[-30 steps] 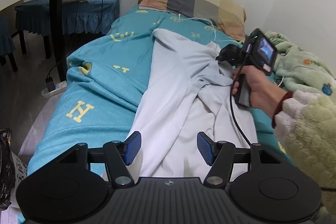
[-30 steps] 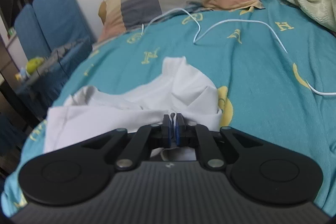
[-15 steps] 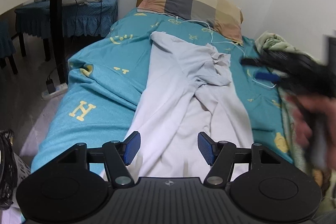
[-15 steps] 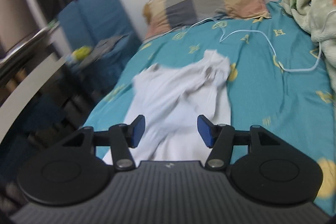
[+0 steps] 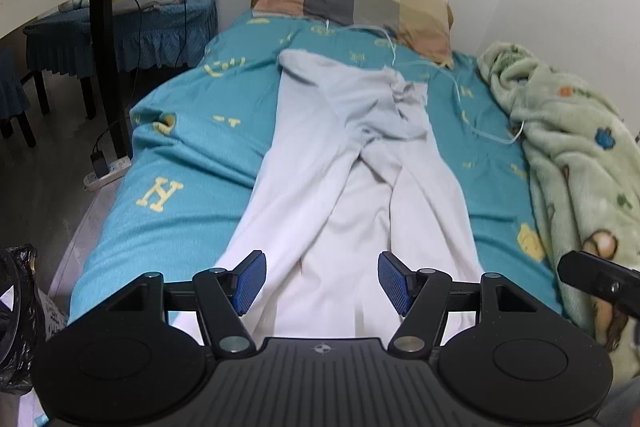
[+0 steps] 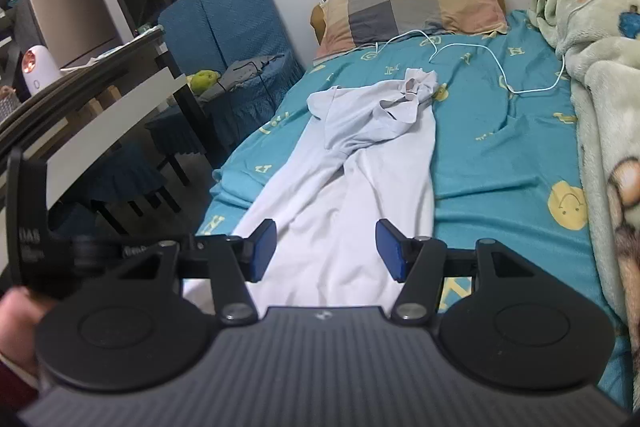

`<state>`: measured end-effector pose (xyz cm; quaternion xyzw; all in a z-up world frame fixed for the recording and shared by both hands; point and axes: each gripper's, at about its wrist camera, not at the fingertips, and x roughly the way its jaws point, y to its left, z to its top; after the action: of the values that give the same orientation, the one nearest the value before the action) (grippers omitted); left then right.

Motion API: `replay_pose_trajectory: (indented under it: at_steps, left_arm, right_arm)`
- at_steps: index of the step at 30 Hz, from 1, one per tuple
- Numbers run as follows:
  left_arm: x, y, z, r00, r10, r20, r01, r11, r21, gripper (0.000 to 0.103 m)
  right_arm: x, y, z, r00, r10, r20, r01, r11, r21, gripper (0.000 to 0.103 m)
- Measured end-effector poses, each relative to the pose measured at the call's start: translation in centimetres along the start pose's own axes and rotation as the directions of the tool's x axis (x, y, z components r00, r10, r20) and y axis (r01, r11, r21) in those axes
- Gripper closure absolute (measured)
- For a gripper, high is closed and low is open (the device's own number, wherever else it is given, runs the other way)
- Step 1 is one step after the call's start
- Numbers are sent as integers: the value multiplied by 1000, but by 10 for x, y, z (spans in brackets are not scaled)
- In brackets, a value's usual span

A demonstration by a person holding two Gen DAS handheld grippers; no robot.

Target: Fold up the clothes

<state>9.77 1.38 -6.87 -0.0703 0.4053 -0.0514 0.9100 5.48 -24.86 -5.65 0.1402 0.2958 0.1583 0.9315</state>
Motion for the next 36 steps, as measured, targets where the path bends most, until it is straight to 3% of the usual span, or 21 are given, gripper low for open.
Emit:
replay_pose_trajectory:
  at_steps: [5, 13, 20, 24, 29, 36]
  left_arm:
    - [6, -3, -17, 997, 12, -74, -10, 1000, 24, 37]
    - [3, 2, -13, 987, 64, -151, -59, 997, 40, 37]
    - [-3, 20, 4, 957, 161, -241, -110, 971, 213, 35]
    - [-3, 40, 11, 937, 171, -304, -98, 966, 239, 31]
    - [6, 53, 4, 907, 153, -392, -49, 964, 262, 31]
    - [24, 57, -9, 820, 143, -554, 66, 938, 339, 29]
  right_arm:
    - [6, -22, 0, 1000, 11, -9, -11, 996, 85, 44]
    - [4, -25, -3, 999, 44, 1, -44, 996, 83, 44]
    - [6, -32, -3, 998, 55, -15, -53, 990, 128, 44]
    - [11, -30, -4, 998, 52, -40, -47, 991, 125, 44]
    - [16, -28, -5, 997, 51, -64, -42, 991, 129, 44]
    - [26, -30, -7, 994, 47, -100, -32, 989, 146, 44]
